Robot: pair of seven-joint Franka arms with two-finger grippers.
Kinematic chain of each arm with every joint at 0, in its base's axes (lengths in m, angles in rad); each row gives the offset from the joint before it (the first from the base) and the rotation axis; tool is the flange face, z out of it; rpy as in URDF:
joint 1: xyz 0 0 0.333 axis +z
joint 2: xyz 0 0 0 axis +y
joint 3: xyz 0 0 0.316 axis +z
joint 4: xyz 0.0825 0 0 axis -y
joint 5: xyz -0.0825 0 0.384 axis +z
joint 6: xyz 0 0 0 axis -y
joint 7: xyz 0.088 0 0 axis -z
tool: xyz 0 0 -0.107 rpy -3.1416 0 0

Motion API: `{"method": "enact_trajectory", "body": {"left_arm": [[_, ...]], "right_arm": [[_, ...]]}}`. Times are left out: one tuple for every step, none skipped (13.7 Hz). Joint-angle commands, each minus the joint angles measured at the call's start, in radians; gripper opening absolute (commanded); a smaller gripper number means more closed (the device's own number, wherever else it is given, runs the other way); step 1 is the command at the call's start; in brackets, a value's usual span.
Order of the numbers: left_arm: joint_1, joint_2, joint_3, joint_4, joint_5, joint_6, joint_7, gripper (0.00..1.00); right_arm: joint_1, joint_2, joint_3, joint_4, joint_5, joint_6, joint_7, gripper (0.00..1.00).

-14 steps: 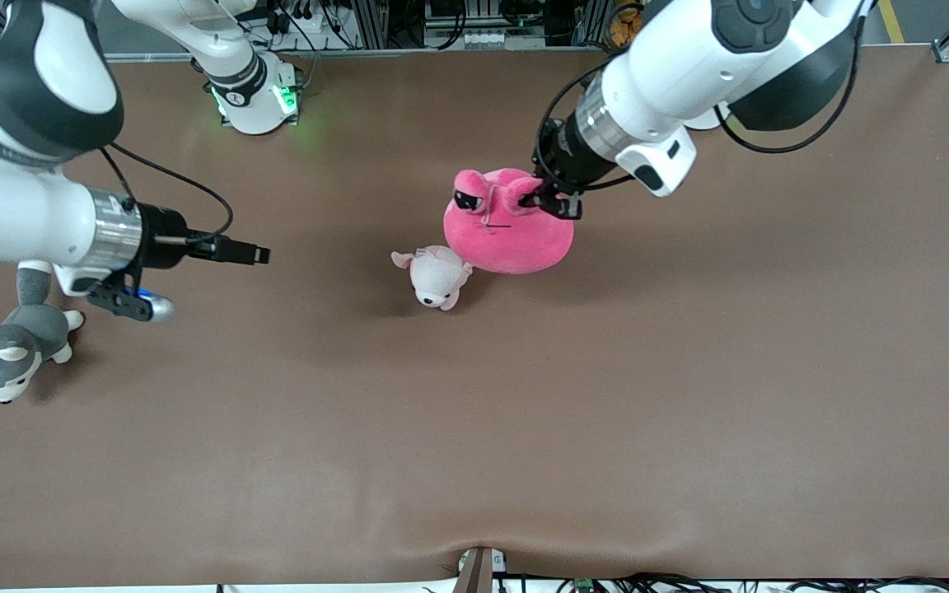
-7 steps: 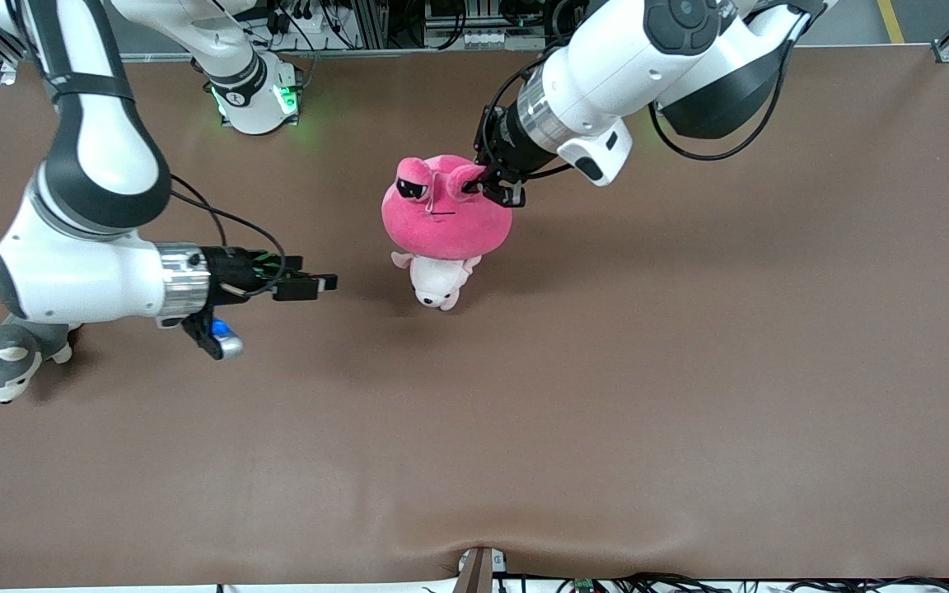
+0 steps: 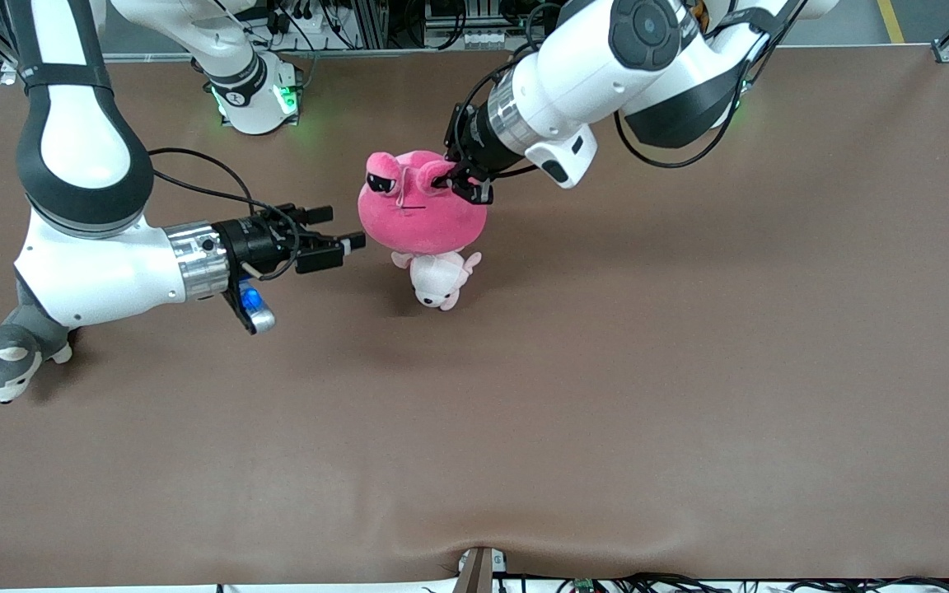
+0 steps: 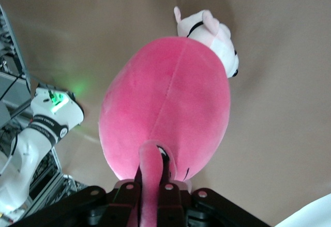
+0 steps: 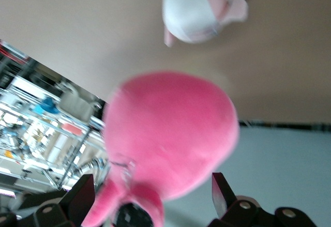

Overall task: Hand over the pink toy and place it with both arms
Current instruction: 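Grasp the pink toy with the right gripper beside the left gripper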

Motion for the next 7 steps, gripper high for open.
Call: {"method": "enact_trajectory", "body": {"left_arm": [[-0.007, 0.024, 0.001, 0.03, -0.024, 0.01, -0.021, 0.0], [-0.007, 0.024, 0.001, 0.029, -0.024, 0.01, -0.019, 0.0], [-0.007, 0.025, 0.001, 0.029, -0.026, 0.01, -0.021, 0.0], [-0.006, 0.025, 0.001, 0.029, -0.026, 0.01, -0.021, 0.0], [-0.006, 0.025, 0.001, 0.029, -0.026, 0.01, -0.021, 0.0], [-0.004, 0.024, 0.001, 0.029, -0.026, 0.01, -0.021, 0.0], [-0.004, 0.022, 0.001, 0.029, -0.026, 0.01, -0.019, 0.0]], "right_arm": [[-0.006, -0.001, 0.003, -0.06, 0.067, -0.059, 0.023, 1.0], [-0.007, -0.004, 0.003, -0.073, 0.09, -0.077, 0.03, 1.0], [-0.007, -0.006, 0.003, -0.092, 0.108, -0.079, 0.03, 1.0], [-0.004, -0.007, 0.003, -0.101, 0.131, -0.075, 0.03, 1.0], [0.0, -0.006, 0.003, -0.103, 0.154, -0.07, 0.031, 1.0], [0.006, -0.006, 0.001, -0.101, 0.182, -0.064, 0.042, 1.0], [0.009, -0.006, 0.003, -0.101, 0.202, -0.046, 0.065, 1.0]]}}
